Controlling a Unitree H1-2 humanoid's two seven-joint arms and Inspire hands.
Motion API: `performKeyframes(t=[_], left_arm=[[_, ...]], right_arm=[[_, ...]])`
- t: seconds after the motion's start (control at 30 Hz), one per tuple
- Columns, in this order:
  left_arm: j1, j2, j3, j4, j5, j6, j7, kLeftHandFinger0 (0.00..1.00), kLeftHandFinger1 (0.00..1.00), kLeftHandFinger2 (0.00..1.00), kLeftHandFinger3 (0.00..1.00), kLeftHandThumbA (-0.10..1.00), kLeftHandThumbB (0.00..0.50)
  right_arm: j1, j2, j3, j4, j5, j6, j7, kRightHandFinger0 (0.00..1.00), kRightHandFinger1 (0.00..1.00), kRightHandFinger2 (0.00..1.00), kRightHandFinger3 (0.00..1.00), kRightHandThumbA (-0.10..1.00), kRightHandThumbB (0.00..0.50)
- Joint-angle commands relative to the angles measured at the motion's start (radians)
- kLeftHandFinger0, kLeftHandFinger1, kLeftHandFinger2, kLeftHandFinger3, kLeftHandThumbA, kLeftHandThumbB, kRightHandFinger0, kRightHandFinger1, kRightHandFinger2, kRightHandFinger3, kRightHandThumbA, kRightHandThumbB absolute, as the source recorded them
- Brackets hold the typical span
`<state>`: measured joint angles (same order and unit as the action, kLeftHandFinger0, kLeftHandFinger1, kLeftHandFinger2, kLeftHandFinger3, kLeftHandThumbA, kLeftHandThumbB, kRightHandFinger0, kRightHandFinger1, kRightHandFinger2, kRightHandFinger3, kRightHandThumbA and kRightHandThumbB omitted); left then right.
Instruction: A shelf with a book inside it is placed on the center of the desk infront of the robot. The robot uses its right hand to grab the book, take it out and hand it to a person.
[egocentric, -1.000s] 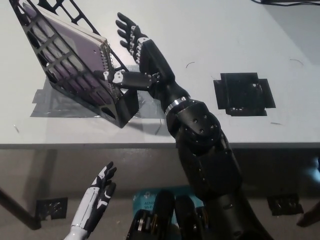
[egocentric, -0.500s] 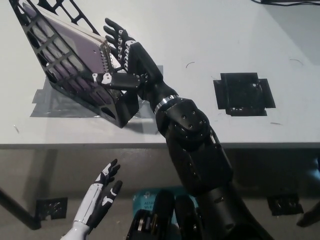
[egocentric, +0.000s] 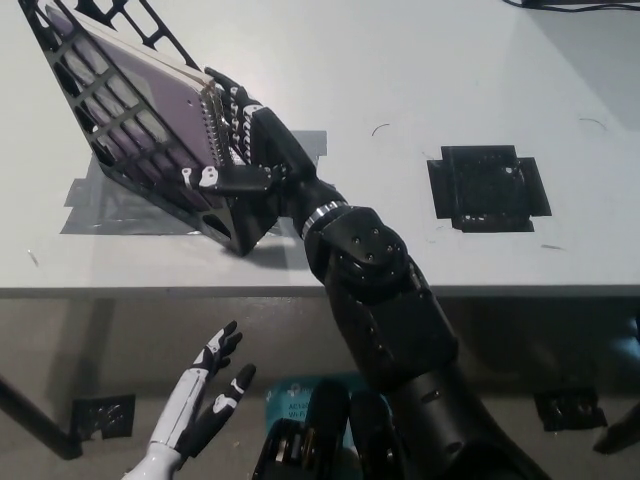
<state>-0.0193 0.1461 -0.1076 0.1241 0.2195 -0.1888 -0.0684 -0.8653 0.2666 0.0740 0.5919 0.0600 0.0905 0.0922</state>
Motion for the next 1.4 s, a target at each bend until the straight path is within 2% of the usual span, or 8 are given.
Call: performKeyframes(t=[0.0, 0.07, 0.47, 0.53, 0.8, 1.3, 1.33, 1.37], left_arm=[[-0.018, 0.01, -0.007, -0.038, 0.005, 0.016, -0.012, 1.0, 1.0, 1.0, 1.0, 0.84, 0.334], [-0.019, 0.01, -0.008, -0.041, 0.006, 0.023, -0.013, 1.0, 1.0, 1.0, 1.0, 0.84, 0.336], [-0.018, 0.011, -0.01, -0.042, 0.0, 0.018, -0.02, 1.0, 1.0, 1.0, 1.0, 0.83, 0.344], [-0.019, 0.012, -0.012, -0.042, 0.003, 0.013, -0.02, 1.0, 1.0, 1.0, 1.0, 0.84, 0.346], [-0.027, 0.019, -0.015, -0.028, 0.022, -0.008, -0.012, 1.0, 1.0, 1.0, 1.0, 0.84, 0.326], [-0.029, 0.022, -0.018, -0.039, 0.027, 0.002, -0.012, 1.0, 1.0, 1.0, 1.0, 0.81, 0.315], [-0.029, 0.021, -0.018, -0.037, 0.026, 0.001, -0.012, 1.0, 1.0, 1.0, 1.0, 0.8, 0.313], [-0.029, 0.02, -0.017, -0.036, 0.025, -0.001, -0.011, 1.0, 1.0, 1.0, 1.0, 0.8, 0.314]], right_arm=[[-0.071, 0.02, 0.008, 0.005, -0.008, -0.017, -0.009, 1.0, 1.0, 1.0, 1.0, 1.0, 0.368], [-0.071, 0.021, 0.01, 0.012, -0.009, -0.022, -0.006, 1.0, 1.0, 1.0, 1.0, 1.0, 0.387], [-0.081, 0.03, 0.017, 0.04, -0.01, -0.035, -0.005, 1.0, 1.0, 1.0, 1.0, 1.0, 0.363], [-0.088, 0.03, 0.013, 0.059, 0.0, -0.062, 0.004, 1.0, 1.0, 1.0, 1.0, 1.0, 0.323], [-0.104, 0.035, 0.005, 0.078, 0.012, -0.077, 0.008, 1.0, 1.0, 1.0, 1.0, 0.98, 0.303], [-0.127, 0.041, 0.006, 0.113, -0.008, -0.083, -0.023, 1.0, 1.0, 1.0, 1.0, 0.97, 0.359], [-0.128, 0.04, 0.009, 0.115, -0.012, -0.081, -0.025, 1.0, 1.0, 0.98, 1.0, 0.9, 0.268], [-0.137, 0.039, 0.005, 0.137, -0.011, -0.088, -0.029, 0.95, 0.91, 0.91, 0.94, 0.86, 0.293]])
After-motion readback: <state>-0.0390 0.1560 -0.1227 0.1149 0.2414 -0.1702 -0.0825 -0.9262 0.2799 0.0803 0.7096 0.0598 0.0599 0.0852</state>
